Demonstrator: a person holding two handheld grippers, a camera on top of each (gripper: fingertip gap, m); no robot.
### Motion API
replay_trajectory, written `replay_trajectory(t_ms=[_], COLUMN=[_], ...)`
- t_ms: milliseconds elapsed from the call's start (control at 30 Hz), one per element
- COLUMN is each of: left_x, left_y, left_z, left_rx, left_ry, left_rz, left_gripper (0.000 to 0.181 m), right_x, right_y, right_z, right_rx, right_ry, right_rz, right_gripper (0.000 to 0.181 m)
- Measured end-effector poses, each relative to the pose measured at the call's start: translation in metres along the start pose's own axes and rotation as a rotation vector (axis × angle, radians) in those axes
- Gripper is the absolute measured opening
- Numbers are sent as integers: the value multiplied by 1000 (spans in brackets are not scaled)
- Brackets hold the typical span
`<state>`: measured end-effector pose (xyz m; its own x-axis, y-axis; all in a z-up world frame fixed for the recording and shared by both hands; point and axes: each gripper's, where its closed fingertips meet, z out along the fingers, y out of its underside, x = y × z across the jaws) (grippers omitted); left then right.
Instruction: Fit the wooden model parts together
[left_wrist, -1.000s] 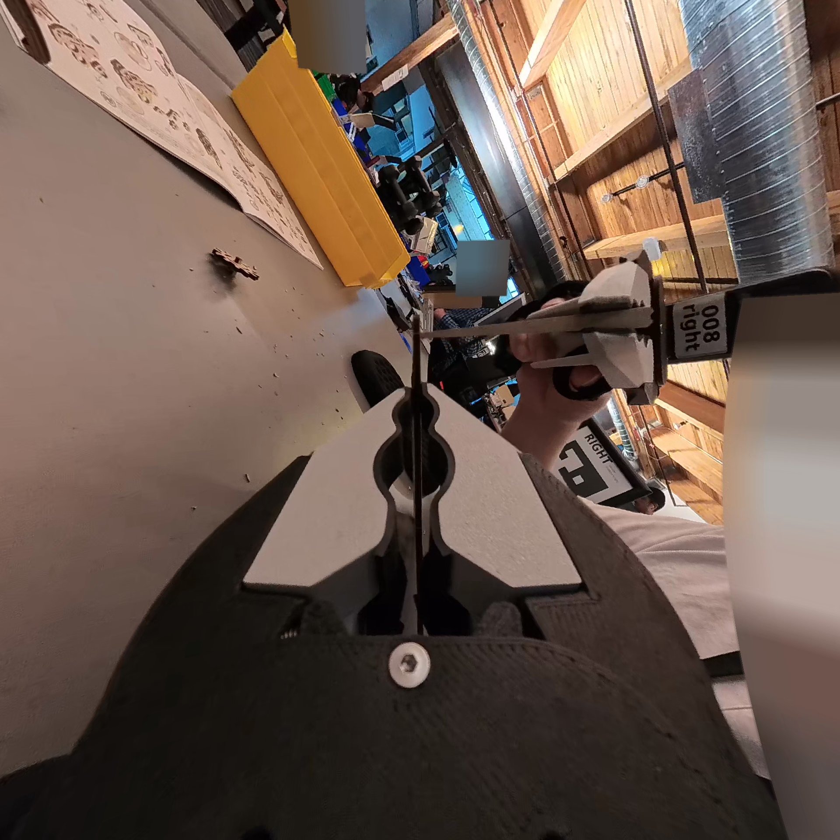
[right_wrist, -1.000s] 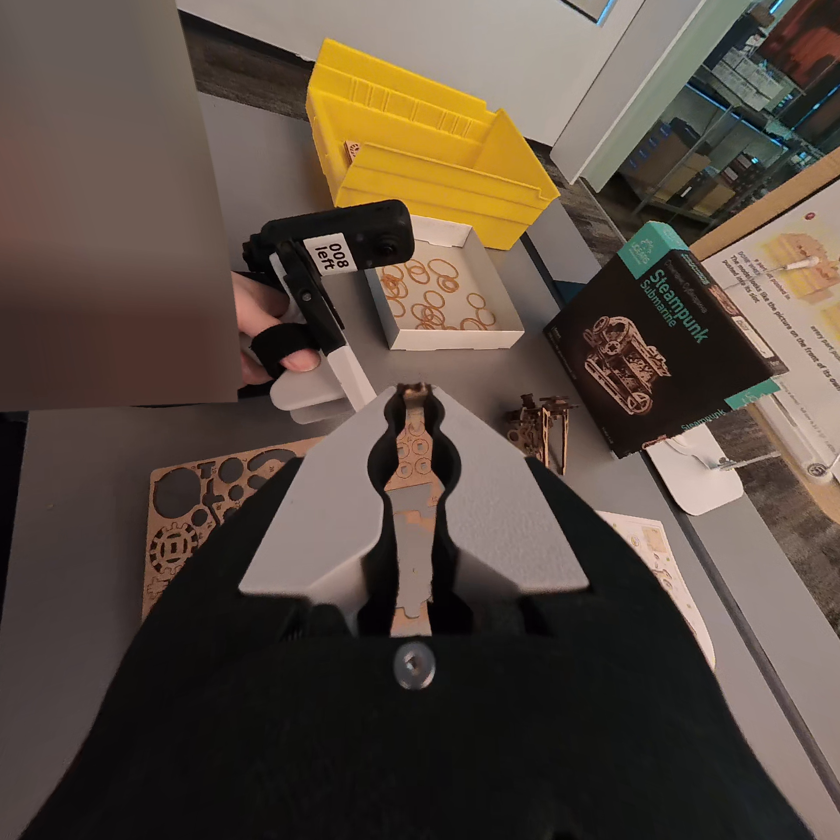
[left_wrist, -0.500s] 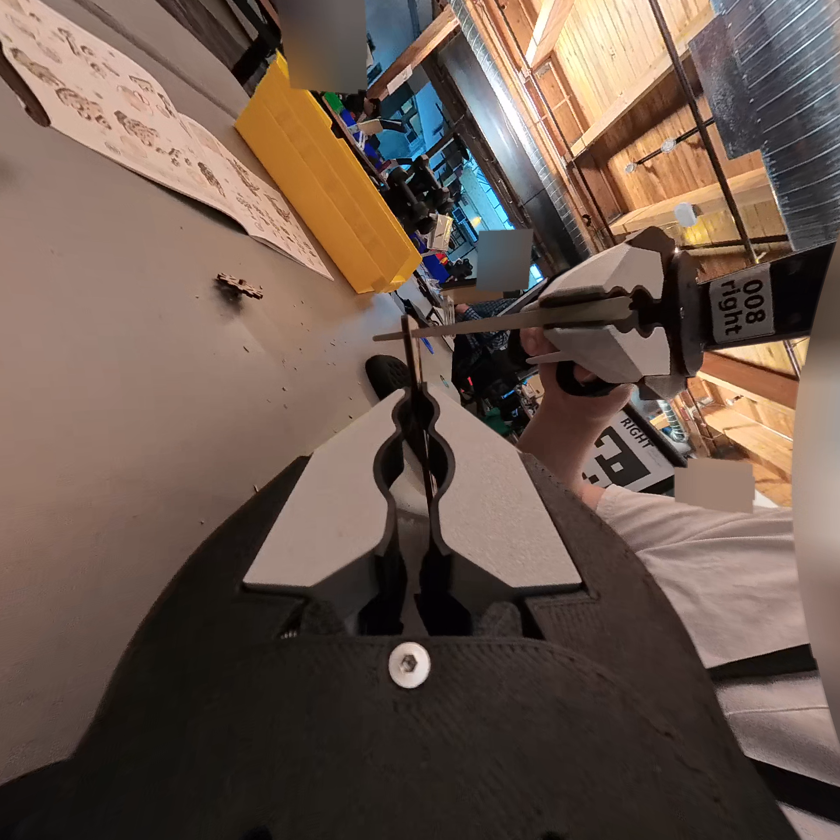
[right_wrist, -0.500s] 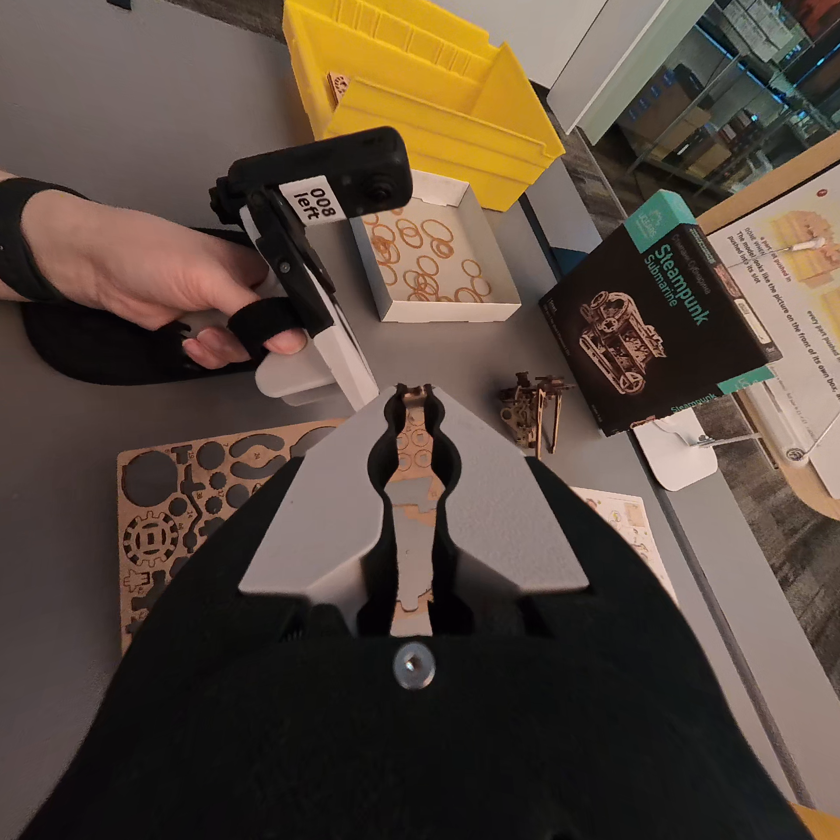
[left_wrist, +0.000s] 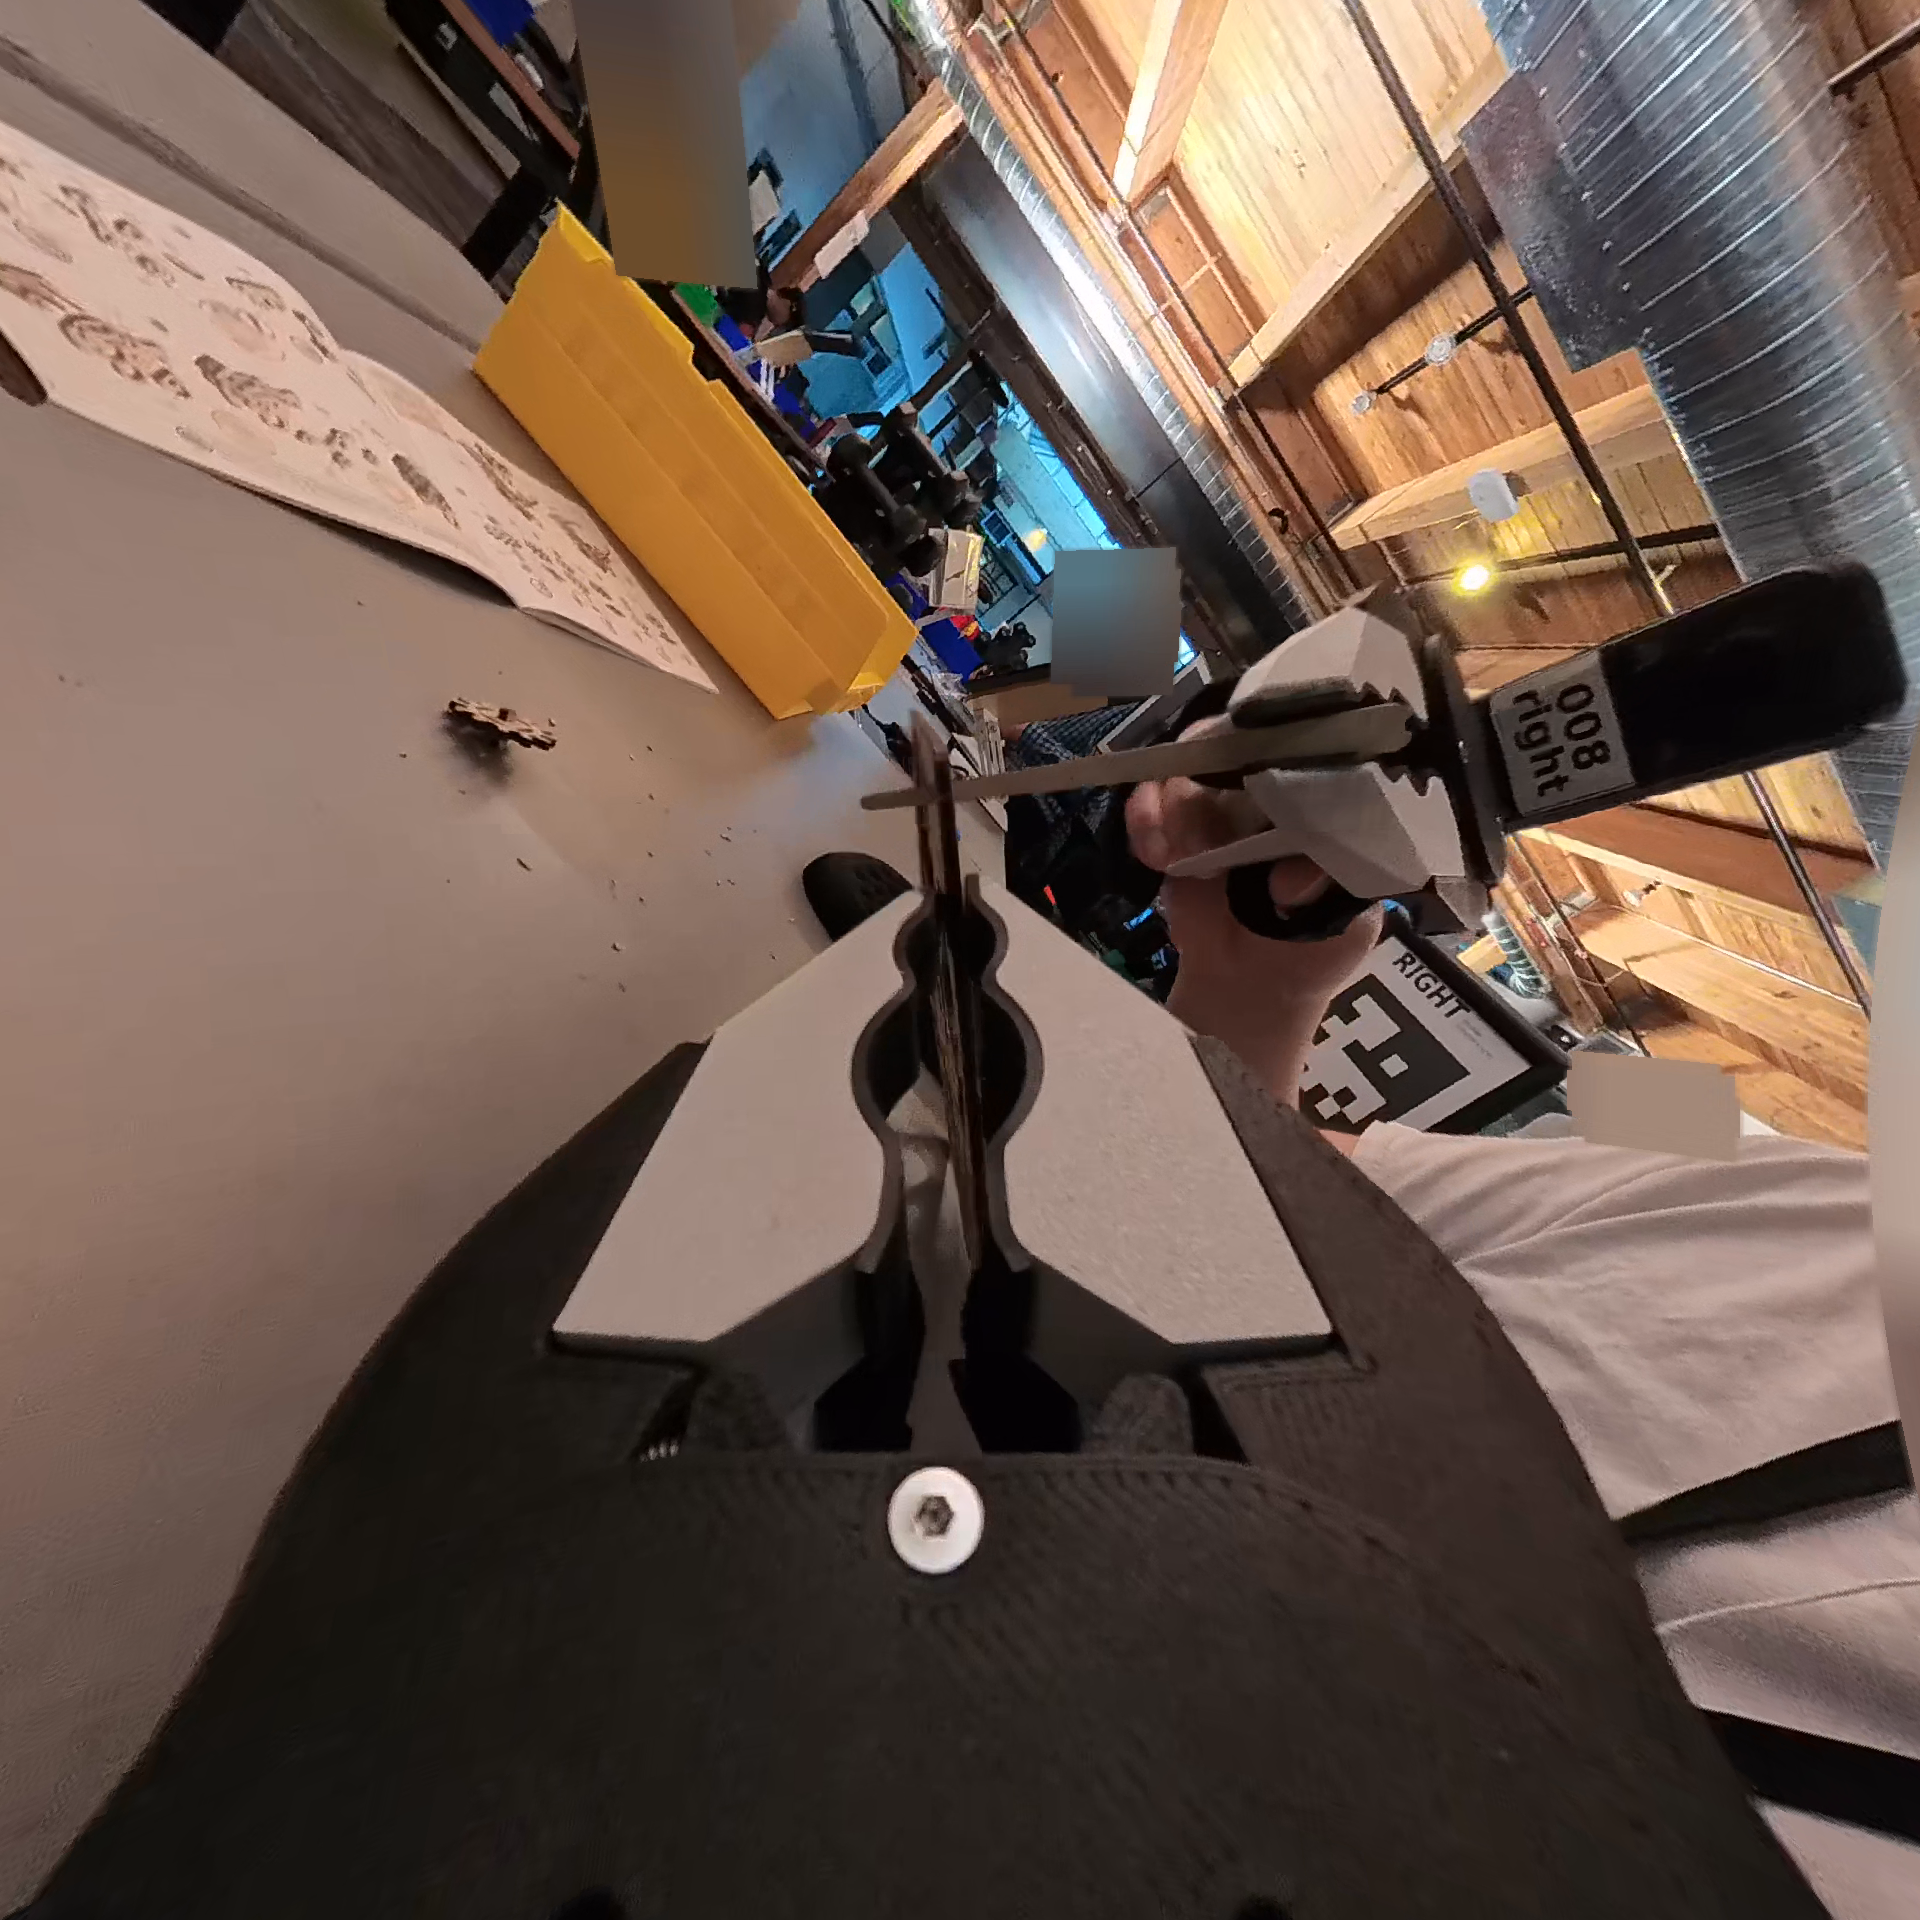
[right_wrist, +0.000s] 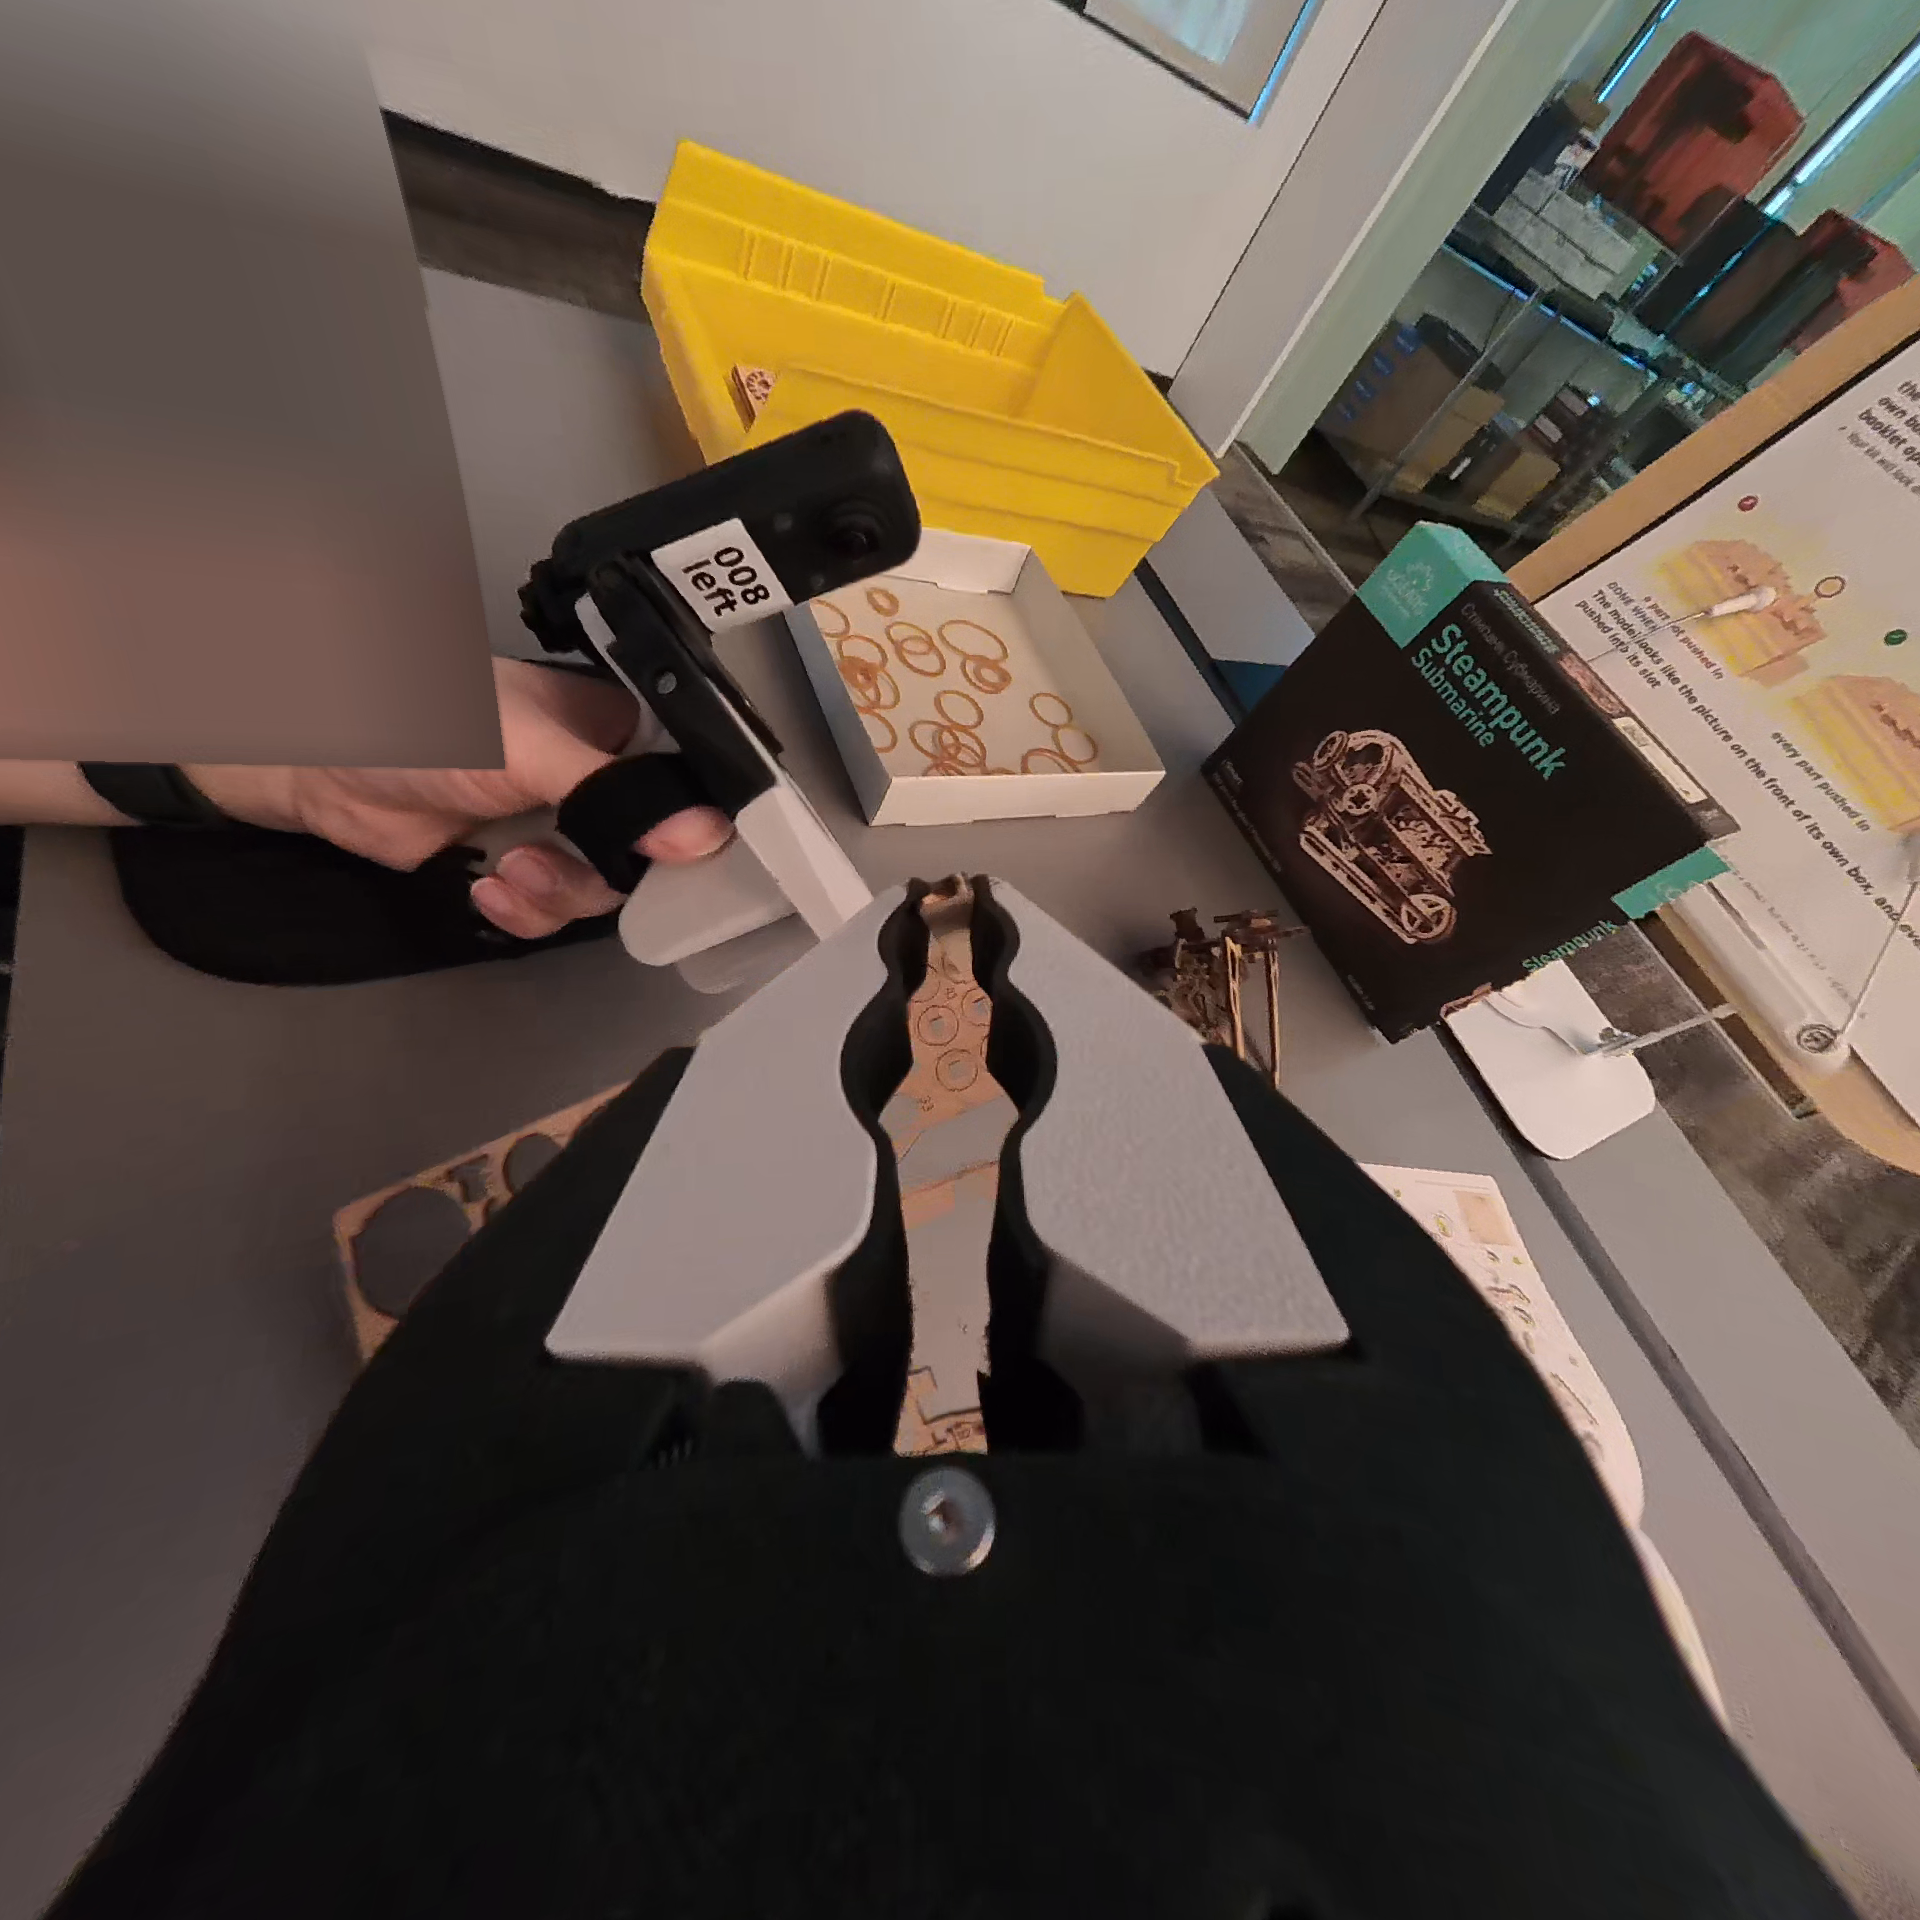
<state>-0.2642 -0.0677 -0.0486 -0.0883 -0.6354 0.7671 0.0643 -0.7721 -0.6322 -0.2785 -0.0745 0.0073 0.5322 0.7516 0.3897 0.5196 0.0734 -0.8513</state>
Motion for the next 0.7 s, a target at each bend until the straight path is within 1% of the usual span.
replay_trajectory(t_ms=[33, 200, 300, 433, 533, 633, 700], left_x=[-1, -3, -2, 3, 4, 7, 6], left_y=[-2, -2, 3, 6, 5, 4, 4], left_z=[0, 0, 2, 4, 3, 1, 1], left_rx=[10, 11, -29, -56, -50, -39, -38], left_ry=[-4, -25, -55, -64, -47, -25, -29], left_rz=[4, 15, 90, 167, 152, 142, 142], left_gripper=[0, 0, 0, 1, 0, 0, 0], right_x=[0, -5, -6, -2, 2, 8, 9], right_y=[0, 3, 3, 0, -1, -3, -1], right_z=[0, 1, -1, -4, -3, -5, -6], right_rx=[3, 16, 22, 0, -17, 15, 42], right_ry=[6, 29, 10, -70, -141, -212, -230], right_rz=[-3, -19, -13, 25, 69, 168, 194], right_gripper=[7, 7, 7, 6, 7, 6, 6])
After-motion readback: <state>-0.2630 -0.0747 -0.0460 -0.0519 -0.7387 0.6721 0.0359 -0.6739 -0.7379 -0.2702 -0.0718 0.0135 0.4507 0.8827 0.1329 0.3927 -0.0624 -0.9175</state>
